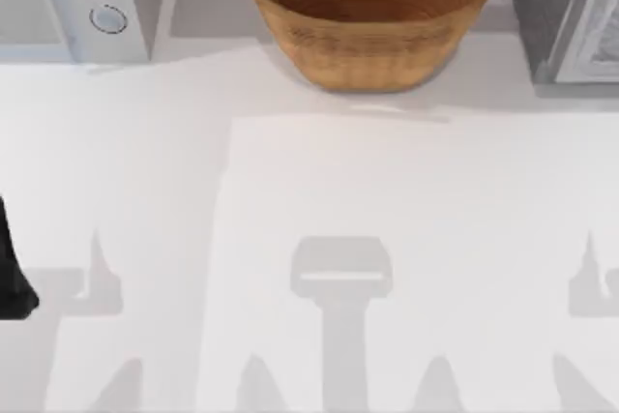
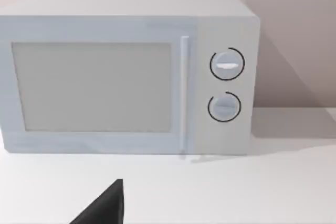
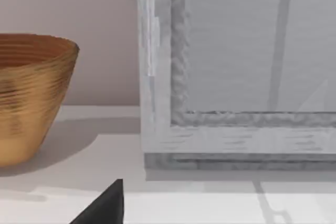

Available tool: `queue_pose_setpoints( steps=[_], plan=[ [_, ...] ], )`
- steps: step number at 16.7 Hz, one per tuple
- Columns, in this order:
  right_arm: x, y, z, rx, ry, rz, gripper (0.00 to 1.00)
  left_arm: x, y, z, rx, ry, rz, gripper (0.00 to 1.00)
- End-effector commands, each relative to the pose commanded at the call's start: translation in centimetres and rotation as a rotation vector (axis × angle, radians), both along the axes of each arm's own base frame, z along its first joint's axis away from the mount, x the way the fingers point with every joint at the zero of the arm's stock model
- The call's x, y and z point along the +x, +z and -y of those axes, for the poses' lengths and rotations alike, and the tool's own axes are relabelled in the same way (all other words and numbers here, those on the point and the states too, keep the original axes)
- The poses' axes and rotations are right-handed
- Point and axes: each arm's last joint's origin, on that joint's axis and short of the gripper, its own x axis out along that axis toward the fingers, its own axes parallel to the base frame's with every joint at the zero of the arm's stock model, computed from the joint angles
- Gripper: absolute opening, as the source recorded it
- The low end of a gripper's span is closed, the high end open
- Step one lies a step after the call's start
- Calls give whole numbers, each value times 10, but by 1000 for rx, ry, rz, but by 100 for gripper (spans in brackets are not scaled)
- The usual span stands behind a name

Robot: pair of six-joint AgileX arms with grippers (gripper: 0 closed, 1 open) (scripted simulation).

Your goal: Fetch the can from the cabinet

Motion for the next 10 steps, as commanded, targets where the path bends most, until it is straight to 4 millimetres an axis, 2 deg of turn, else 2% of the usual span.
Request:
queue_pose_setpoints(
  steps=[3, 5, 7, 10],
  plan=[
    [0, 3, 0, 0, 0, -2, 100, 0, 0, 0, 0, 0, 0, 100],
    [0, 16, -1, 0, 0, -10, 100, 0, 0, 0, 0, 0, 0, 100],
    [1, 39, -2, -1, -1, -19, 100, 0, 0, 0, 0, 0, 0, 100],
    [7, 92, -4, -2, -2, -30, 100, 0, 0, 0, 0, 0, 0, 100]
  ],
)
